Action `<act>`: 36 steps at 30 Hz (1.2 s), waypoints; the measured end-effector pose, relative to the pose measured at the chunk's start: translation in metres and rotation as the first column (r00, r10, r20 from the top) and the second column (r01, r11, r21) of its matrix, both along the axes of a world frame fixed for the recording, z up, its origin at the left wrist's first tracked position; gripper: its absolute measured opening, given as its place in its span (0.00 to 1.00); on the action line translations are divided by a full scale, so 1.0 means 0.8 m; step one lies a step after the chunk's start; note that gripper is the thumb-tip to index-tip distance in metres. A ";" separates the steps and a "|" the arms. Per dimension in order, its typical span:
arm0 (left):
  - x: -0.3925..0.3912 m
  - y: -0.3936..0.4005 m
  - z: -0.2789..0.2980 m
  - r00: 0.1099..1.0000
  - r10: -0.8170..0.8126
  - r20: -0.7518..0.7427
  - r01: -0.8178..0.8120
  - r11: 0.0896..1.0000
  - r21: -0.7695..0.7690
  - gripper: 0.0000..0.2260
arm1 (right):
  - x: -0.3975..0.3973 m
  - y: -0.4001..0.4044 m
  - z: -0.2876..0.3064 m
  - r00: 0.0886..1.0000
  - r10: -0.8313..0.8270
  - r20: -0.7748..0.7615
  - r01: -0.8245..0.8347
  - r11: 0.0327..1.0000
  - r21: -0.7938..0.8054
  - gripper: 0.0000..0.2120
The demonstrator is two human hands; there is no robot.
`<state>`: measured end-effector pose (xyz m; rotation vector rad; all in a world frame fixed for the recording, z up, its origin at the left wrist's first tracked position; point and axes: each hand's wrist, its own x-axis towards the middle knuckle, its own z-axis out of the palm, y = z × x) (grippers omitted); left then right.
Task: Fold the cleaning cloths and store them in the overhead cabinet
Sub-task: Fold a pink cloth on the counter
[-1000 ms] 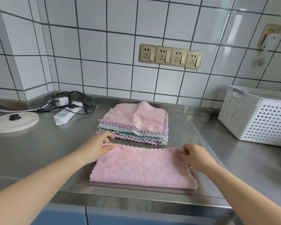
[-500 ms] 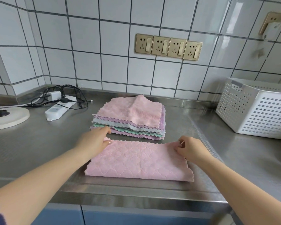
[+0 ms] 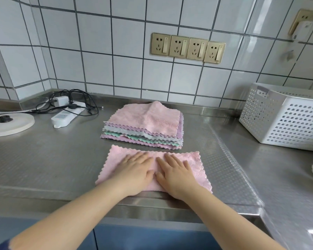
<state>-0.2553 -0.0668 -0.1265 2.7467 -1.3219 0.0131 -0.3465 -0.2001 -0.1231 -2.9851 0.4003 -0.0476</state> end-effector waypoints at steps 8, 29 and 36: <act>0.023 0.041 0.011 0.976 0.206 -0.071 -0.198 0.975 0.099 0.31 | -0.025 -0.040 0.004 0.994 -0.094 -0.064 0.092 0.995 -0.034 0.48; -0.137 -0.035 0.018 0.914 -0.405 -0.040 0.406 0.913 0.027 0.29 | -0.084 -0.132 0.019 0.960 -0.236 0.149 0.216 0.966 0.141 0.18; -0.153 -0.059 0.021 0.942 -0.336 0.008 0.331 0.932 0.149 0.40 | -0.088 -0.133 0.016 0.968 -0.204 0.144 0.180 0.970 0.162 0.19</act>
